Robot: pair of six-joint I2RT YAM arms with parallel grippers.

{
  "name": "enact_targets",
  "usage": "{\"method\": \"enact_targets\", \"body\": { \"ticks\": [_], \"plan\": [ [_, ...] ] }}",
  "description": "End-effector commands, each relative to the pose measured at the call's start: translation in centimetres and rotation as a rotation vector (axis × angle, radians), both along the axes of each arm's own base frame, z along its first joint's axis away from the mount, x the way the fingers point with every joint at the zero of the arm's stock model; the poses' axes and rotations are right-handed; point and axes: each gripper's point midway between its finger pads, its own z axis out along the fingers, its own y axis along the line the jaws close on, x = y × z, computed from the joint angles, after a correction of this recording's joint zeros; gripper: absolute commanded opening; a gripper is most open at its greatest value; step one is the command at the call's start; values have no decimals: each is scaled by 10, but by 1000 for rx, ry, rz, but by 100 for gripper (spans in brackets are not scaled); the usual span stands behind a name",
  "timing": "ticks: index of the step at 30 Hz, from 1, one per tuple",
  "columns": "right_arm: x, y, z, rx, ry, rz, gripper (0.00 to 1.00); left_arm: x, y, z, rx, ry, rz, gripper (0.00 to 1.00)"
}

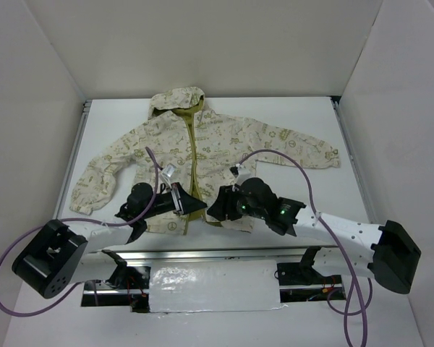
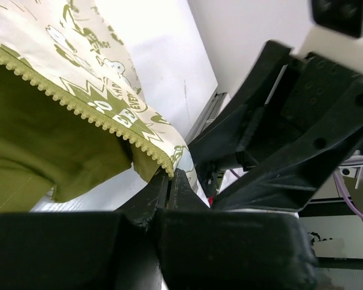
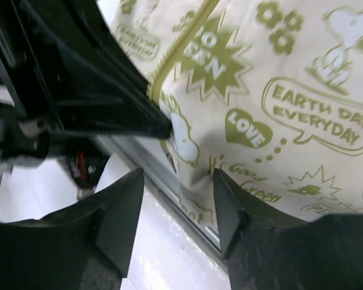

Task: Zip up the jacket

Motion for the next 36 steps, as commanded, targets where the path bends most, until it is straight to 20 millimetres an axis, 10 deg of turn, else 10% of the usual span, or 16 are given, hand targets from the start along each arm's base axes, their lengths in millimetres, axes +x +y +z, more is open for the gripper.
{"method": "enact_targets", "body": {
  "ticks": [1,36],
  "plan": [
    [-17,14,25,121,-95,175,58,0,-4,32,-42,-128,-30,0],
    [-28,26,18,224,-85,245,29,-2,-2,56,-54,-108,20,0]
  ]
}}
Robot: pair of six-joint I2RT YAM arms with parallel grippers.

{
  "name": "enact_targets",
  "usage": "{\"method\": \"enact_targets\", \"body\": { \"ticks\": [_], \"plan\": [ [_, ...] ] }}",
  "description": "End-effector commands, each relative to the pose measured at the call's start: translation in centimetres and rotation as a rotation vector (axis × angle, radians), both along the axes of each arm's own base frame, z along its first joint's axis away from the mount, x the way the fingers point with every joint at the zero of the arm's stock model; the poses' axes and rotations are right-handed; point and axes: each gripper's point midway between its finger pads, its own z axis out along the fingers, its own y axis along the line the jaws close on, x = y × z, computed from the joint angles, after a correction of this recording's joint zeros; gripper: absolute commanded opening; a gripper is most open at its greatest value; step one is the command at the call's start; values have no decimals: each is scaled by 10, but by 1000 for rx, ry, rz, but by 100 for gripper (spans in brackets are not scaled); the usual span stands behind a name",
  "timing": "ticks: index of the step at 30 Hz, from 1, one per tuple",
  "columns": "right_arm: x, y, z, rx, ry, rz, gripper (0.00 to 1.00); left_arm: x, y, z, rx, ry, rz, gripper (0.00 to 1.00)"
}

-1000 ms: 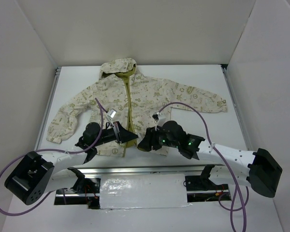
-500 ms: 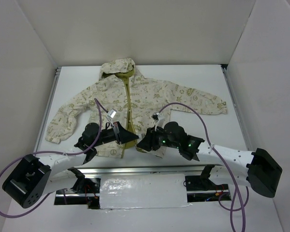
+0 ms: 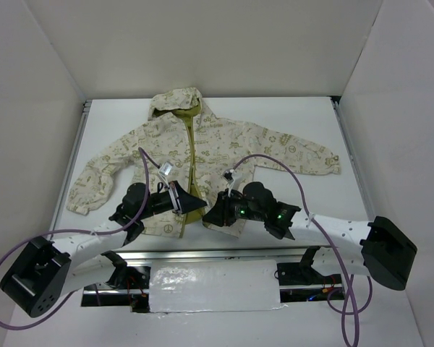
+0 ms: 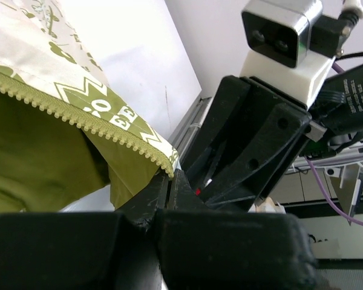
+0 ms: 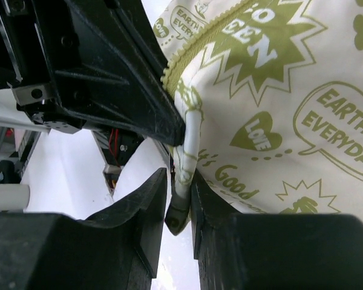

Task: Zip up the jacket

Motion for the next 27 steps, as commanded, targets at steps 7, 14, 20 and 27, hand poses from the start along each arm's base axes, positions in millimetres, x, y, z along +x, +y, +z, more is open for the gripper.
{"method": "enact_targets", "body": {
  "ticks": [7,14,20,27],
  "plan": [
    [-5,0,14,61,-38,33,25,12,1,23,16,-100,42,0],
    [-5,3,14,72,-34,36,17,10,0,26,7,-111,29,0],
    [-5,5,13,75,-31,40,9,8,-1,27,3,-115,14,0],
    [-5,4,15,84,-38,42,0,10,0,22,44,-124,23,0]
  ]
}}
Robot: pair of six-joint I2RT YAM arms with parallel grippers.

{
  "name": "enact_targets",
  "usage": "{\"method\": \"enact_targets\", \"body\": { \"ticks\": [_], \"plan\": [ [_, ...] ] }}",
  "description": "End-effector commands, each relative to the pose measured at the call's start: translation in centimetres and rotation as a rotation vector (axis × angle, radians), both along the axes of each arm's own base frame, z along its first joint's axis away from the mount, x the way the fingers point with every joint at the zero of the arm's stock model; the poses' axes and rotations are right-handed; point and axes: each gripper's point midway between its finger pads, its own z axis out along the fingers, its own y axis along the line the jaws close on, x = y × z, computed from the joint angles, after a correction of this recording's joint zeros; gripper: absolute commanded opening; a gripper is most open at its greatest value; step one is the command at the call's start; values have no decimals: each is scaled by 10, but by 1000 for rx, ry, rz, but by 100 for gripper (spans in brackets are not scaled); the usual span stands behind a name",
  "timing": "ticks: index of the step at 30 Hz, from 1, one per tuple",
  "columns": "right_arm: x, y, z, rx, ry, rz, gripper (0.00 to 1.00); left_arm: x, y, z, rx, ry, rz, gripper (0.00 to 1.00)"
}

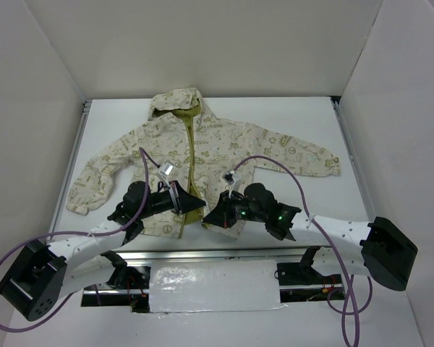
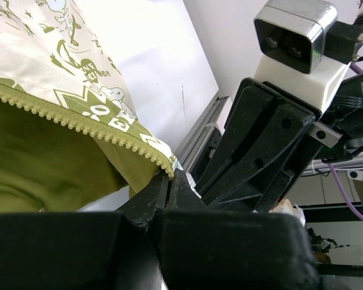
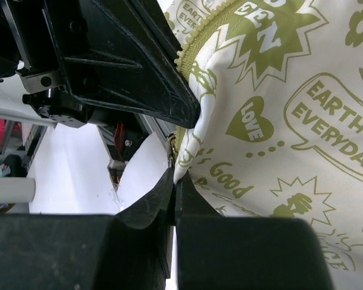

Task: Zip up the jacket

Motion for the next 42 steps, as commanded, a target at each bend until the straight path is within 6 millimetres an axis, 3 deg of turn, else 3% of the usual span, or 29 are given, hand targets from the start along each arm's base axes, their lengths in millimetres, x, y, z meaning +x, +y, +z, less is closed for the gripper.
{"method": "enact_targets", "body": {
  "ticks": [1,3,5,10,14,22,26,29,32,35,36,38,39,40,42],
  "plan": [
    [0,5,17,67,-45,22,0,7,-3,27,-10,-110,-5,2],
    [-3,5,18,76,-47,41,0,9,-2,25,13,-111,8,2],
    [-5,7,18,77,-47,64,10,9,-1,28,20,-131,9,0],
    [-3,8,18,79,-42,56,21,5,-2,31,18,-153,-14,0],
    [0,7,20,85,-37,41,23,2,-2,32,8,-159,-29,0],
    [5,5,17,85,-18,11,20,-3,-4,33,-12,-170,-56,0],
    [8,6,17,85,-15,4,13,-5,-4,34,-19,-173,-68,0],
    [8,6,15,83,-10,1,1,-6,-4,33,-16,-176,-68,0],
    [8,6,16,93,-11,-2,0,-4,-3,30,-2,-169,-54,0],
    [8,5,17,101,-16,-1,0,7,4,23,56,-149,17,25],
    [7,4,16,101,-17,3,0,10,8,14,99,-110,43,55],
    [7,3,15,97,-17,-5,0,22,20,12,155,-119,139,88],
    [9,2,13,94,-15,-20,0,23,28,2,213,-73,171,99],
    [11,-1,10,84,-7,-36,0,34,41,3,254,-81,269,99],
    [16,-4,6,72,5,-75,0,36,62,-9,340,-17,364,99]
  ]
}}
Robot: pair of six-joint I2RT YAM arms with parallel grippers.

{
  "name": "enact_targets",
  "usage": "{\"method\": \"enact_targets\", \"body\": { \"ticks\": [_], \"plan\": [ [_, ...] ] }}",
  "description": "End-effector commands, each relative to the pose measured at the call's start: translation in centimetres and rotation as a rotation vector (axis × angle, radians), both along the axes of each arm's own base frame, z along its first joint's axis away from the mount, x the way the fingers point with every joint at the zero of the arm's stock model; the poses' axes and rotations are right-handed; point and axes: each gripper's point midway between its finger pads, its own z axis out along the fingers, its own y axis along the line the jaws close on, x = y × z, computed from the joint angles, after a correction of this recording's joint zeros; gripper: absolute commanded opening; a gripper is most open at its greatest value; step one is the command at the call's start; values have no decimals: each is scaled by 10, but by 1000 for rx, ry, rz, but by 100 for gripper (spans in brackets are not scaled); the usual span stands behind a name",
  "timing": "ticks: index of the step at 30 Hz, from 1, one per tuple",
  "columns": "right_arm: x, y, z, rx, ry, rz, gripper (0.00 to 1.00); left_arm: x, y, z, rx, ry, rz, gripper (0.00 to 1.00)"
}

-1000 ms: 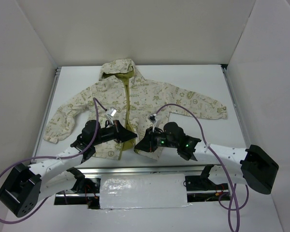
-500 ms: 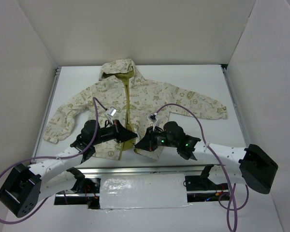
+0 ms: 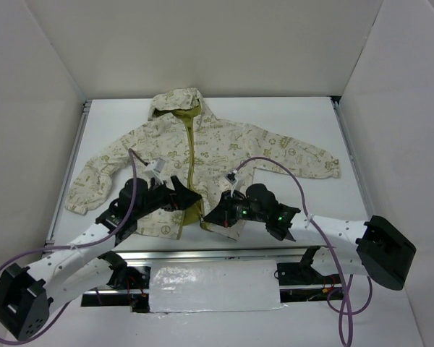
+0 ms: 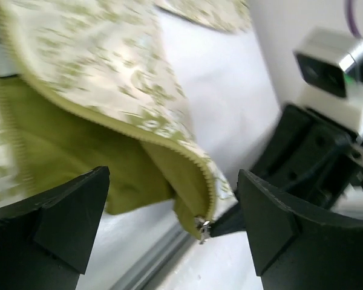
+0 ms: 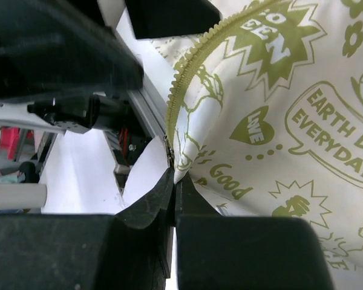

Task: Zip up the jacket

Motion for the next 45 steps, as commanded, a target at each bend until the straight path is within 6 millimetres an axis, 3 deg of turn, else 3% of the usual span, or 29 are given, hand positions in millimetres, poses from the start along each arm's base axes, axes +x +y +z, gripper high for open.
{"method": "enact_targets", "body": {
  "ticks": [1,4,6,7,9,10,18,30,45],
  "plan": [
    [12,-4,9,35,-26,-65,0,20,44,-9,167,30,254,98],
    [14,-8,6,35,-15,-100,0,10,65,-39,265,142,340,88],
    [19,-13,3,24,7,-146,0,2,75,-59,317,206,385,75],
    [22,-18,0,4,15,-184,0,-11,76,-73,368,248,371,72],
    [26,-21,1,-8,25,-219,0,-19,82,-87,430,291,405,71],
    [26,-25,-3,-32,31,-234,0,-35,81,-96,490,320,374,72],
    [27,-31,-1,-84,32,-244,0,-68,77,-122,791,388,355,73],
    [21,-35,-2,-99,12,-219,0,-62,82,-122,897,366,397,66],
    [18,-32,-5,-97,23,-196,0,-66,68,-150,899,401,336,66]
  ]
}}
